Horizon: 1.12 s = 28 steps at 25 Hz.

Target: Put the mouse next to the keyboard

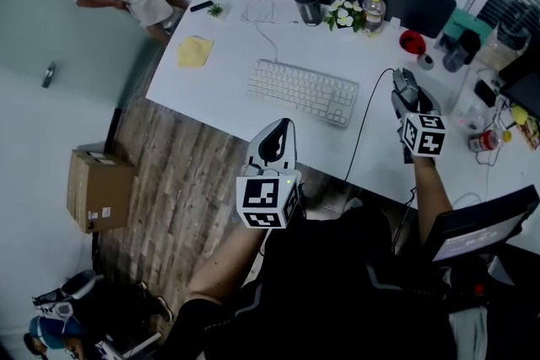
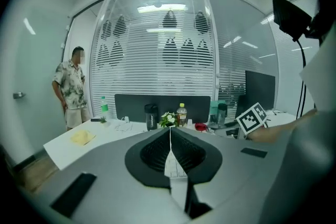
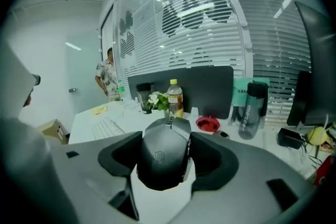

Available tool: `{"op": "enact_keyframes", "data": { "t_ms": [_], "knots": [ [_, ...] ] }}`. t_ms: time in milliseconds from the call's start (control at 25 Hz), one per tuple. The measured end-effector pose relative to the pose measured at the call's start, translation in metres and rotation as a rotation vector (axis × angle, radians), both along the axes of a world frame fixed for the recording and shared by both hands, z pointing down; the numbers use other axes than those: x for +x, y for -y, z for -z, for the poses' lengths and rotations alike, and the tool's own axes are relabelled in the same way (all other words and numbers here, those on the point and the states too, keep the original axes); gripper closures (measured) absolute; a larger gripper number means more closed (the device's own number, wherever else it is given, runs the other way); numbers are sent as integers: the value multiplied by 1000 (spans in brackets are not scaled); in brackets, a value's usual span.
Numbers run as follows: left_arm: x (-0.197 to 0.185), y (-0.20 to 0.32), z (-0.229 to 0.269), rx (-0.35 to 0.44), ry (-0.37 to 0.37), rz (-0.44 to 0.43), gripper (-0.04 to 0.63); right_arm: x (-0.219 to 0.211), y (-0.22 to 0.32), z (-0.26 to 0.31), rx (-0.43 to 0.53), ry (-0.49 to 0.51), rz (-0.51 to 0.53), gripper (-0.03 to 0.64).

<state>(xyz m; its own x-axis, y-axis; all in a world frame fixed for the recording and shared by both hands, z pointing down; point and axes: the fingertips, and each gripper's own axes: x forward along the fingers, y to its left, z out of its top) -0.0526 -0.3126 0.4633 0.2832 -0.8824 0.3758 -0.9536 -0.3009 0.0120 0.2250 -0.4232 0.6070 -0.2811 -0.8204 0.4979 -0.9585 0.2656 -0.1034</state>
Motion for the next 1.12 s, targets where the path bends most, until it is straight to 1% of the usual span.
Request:
{"op": "enact_keyframes", "data": {
  "t_ms": [80, 200, 320, 640, 960, 1120],
  "knots": [
    [-5, -2, -8, -15, 1, 10, 565, -3, -1, -18, -32, -3, -6, 330],
    [-15, -3, -16, -42, -35, 50, 565, -8, 0, -43, -75, -11, -9, 330],
    [-15, -2, -20, -46, -57, 51, 565, -6, -1, -65, -114, -25, -14, 330],
    [-16, 1, -25, -56, -47, 50, 565, -3, -11, -114, -219, -36, -62, 330],
    [-20, 4, -24, -55, -39, 47, 565, 5, -20, -133, -251, -31, -147, 328],
    [-23, 6, -21, -53, -34, 37, 565, 0, -26, -142, -290, -34, -187, 328]
  ]
}}
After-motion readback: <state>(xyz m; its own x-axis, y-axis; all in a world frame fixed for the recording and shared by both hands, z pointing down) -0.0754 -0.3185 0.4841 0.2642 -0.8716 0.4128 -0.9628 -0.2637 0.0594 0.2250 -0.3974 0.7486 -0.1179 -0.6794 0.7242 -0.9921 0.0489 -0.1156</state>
